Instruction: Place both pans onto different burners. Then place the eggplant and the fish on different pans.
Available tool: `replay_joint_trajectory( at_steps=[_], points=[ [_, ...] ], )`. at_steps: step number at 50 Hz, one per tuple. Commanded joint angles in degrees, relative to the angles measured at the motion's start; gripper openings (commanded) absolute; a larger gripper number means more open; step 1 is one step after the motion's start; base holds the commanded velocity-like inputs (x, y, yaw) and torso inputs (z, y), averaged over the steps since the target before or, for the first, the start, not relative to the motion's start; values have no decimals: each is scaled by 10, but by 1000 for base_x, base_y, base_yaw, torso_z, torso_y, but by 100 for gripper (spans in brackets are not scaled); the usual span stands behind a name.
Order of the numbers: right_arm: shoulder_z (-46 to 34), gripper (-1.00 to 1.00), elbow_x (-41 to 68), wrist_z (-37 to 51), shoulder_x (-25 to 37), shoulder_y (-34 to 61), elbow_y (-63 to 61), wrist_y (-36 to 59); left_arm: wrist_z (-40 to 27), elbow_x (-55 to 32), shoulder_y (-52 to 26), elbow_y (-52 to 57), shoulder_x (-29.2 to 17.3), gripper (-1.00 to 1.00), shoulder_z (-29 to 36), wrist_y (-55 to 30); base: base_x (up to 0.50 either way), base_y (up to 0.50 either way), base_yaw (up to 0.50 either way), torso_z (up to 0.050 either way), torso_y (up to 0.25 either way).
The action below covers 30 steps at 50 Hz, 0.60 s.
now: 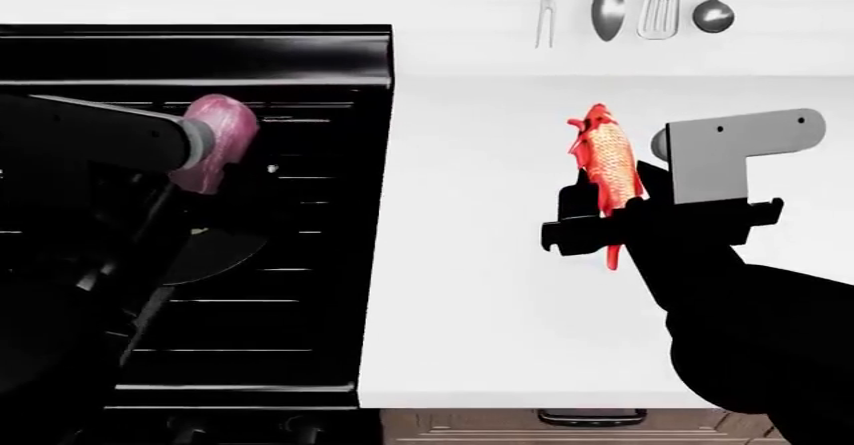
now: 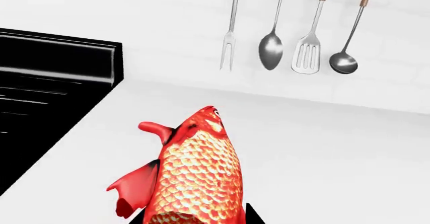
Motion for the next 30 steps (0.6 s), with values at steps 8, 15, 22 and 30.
replay_joint_trajectory(
  at_steps=[8, 15, 22, 30],
  points=[
    [-1, -100, -9, -4, 2, 7, -8, 4, -6, -4, -1, -2, -6, -100, -7, 6, 0, 500, 0, 0, 0],
    [-5, -100, -12, -6, 1, 11, -6, 5, -3, -1, -1, -10, -5, -100, -6, 7, 0, 500, 0, 0, 0],
    [-7, -100, -11, -6, -1, 15, -4, 7, -1, -1, -1, -12, -7, -100, -7, 7, 0, 500, 0, 0, 0],
    [-9, -100, -8, -5, -4, 21, -3, 9, 2, 1, 2, -12, -10, -100, -11, 13, 0, 500, 0, 0, 0]
  ],
)
